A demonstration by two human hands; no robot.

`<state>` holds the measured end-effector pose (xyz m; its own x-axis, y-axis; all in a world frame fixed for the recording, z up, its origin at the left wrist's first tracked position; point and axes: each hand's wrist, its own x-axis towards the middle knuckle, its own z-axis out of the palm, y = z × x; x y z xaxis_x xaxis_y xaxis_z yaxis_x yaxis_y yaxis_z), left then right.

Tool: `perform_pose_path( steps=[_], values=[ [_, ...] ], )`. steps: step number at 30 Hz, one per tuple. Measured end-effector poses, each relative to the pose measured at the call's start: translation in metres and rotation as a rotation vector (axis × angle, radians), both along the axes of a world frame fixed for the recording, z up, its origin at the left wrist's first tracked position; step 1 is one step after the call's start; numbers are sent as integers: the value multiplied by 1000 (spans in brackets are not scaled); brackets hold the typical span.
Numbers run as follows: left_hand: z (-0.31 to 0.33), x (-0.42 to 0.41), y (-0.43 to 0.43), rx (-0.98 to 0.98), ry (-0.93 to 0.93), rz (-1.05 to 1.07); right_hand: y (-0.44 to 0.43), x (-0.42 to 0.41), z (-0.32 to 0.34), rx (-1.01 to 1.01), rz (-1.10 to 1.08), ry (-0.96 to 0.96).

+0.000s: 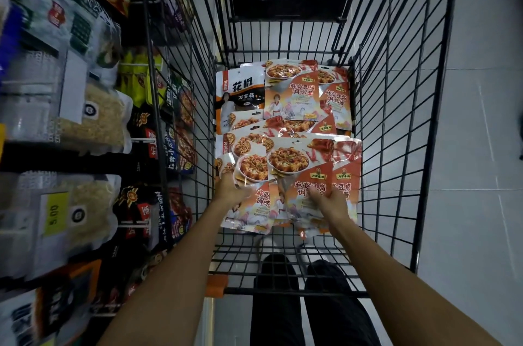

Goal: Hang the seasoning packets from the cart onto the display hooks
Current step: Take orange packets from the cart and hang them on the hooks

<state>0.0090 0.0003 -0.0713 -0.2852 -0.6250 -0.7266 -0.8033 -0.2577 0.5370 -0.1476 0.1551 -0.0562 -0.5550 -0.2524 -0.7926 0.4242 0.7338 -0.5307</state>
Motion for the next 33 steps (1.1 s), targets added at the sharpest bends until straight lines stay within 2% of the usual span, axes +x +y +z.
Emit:
perform_pose_path(
  steps=[7,14,19,22,26,29,33],
  values=[
    [10,-1,8,-66,79,48,-2,-7,9,69,40,-48],
    [55,-11,-10,-71,214,259,-7,-33,54,-192,-87,-181],
    [93,-11,-19,9,362,461,-20,-48,96,-319,-58,-179],
    [110,-10,-19,35,371,481,-24,-53,118,-395,-18,-182],
    [131,-2,-19,145,533,597,-24,-58,150,-472,29,-175],
    [153,9,-17,224,588,692,-24,-62,179,-521,58,-170],
    [189,20,-10,198,612,733,-28,-65,222,-571,128,-205]
  ],
)
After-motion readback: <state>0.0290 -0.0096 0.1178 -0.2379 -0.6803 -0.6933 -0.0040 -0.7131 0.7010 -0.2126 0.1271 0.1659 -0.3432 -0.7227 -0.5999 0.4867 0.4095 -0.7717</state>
